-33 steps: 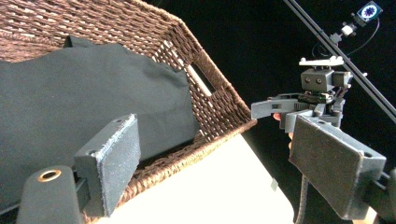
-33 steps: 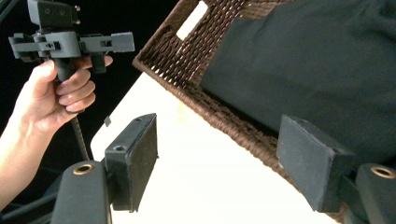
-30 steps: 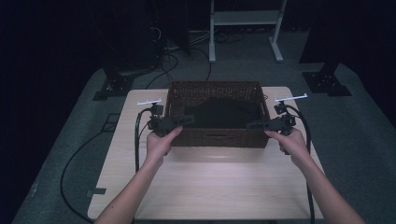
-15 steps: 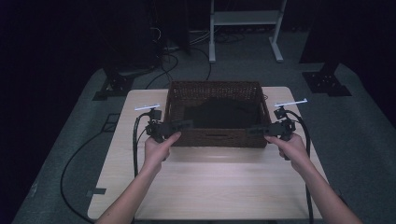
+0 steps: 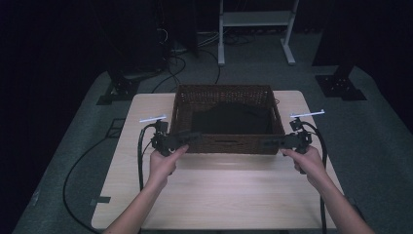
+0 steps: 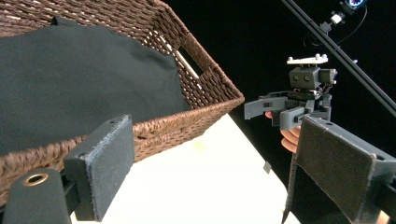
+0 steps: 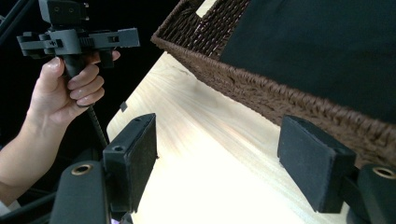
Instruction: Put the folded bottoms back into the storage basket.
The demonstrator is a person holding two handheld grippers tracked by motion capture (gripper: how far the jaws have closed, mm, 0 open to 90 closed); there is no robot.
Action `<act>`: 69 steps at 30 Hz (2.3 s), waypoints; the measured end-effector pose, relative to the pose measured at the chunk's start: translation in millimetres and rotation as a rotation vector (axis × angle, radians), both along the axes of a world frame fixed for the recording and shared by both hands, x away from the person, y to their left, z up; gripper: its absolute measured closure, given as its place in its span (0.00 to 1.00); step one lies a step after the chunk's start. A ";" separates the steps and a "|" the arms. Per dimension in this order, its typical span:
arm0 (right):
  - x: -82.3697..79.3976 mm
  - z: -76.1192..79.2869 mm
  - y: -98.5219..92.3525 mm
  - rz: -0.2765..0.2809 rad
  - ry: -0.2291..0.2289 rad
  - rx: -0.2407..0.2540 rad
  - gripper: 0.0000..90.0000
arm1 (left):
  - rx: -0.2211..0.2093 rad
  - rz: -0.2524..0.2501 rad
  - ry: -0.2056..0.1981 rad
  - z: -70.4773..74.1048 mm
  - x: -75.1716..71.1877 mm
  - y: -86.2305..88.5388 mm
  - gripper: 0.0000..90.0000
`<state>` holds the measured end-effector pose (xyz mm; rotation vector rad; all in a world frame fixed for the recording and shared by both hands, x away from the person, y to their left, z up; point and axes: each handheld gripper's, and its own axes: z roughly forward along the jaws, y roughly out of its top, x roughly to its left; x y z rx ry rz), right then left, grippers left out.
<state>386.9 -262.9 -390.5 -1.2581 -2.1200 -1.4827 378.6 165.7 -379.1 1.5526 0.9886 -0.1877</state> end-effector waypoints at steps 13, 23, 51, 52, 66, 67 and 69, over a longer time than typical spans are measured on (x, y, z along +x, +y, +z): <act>-14.7 -7.5 -6.1 0.003 -0.002 0.021 0.31 | -0.009 -0.022 -0.004 -8.0 -18.2 0.5 0.11; -24.8 -16.2 -3.7 0.025 -0.002 0.027 0.31 | -0.021 -0.037 -0.008 -15.4 -28.7 0.6 0.08; -45.4 -51.0 -22.5 -0.006 0.048 0.062 0.31 | -0.020 -0.010 0.007 -43.3 -48.4 12.9 0.08; -47.0 -52.9 -23.7 -0.004 0.052 0.072 0.31 | -0.021 -0.007 0.011 -43.9 -49.0 13.4 0.08; -57.0 -61.2 -27.4 -0.010 0.053 0.066 0.31 | -0.022 0.009 0.017 -54.2 -58.7 22.3 0.08; -57.0 -61.2 -27.4 -0.010 0.053 0.066 0.31 | -0.023 0.009 0.015 -55.1 -59.5 22.9 0.08; -58.6 -63.2 -27.7 -0.012 0.054 0.066 0.31 | -0.021 0.010 0.015 -56.5 -62.0 23.6 0.08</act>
